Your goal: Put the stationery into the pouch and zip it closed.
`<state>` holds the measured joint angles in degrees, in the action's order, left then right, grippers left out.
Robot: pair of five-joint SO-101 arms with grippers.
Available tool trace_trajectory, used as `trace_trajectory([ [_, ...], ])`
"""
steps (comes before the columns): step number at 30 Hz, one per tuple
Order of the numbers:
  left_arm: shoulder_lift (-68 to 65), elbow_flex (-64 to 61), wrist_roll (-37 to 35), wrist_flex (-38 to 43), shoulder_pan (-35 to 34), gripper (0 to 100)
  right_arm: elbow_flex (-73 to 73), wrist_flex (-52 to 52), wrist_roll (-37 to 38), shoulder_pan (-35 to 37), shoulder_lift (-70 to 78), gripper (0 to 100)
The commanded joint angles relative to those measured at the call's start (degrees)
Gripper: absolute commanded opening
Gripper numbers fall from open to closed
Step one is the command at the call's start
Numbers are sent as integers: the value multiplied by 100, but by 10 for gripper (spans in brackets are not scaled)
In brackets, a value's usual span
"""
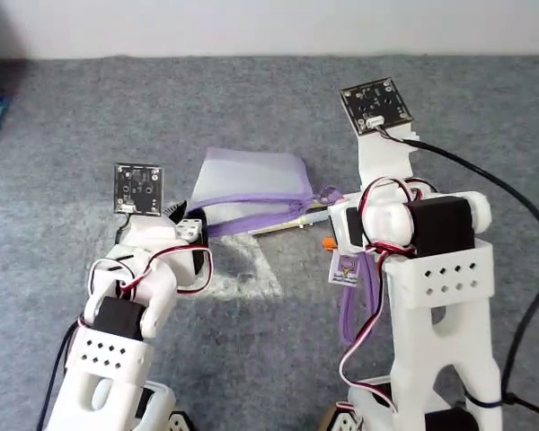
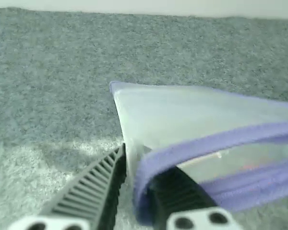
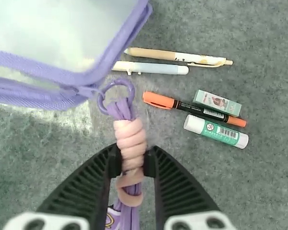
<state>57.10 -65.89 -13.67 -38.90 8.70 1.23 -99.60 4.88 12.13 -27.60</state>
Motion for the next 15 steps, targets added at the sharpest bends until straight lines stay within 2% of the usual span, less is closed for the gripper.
trace_trajectory([
  [1, 35, 655, 132, -703, -44, 12, 123, 295, 0, 31, -224, 7],
  [5, 35, 1763, 70, -2268, -44, 12, 123, 637, 0, 31, -224, 8],
  [10, 35, 2923, -536, -3833, -35, 12, 132, 400, 0, 312, -277, 17],
  [12, 35, 3204, -677, -4237, -35, 12, 132, 303, 0, 505, -444, 69],
  [15, 35, 3336, -976, -4624, -35, 12, 132, 303, -62, 840, -804, 208],
])
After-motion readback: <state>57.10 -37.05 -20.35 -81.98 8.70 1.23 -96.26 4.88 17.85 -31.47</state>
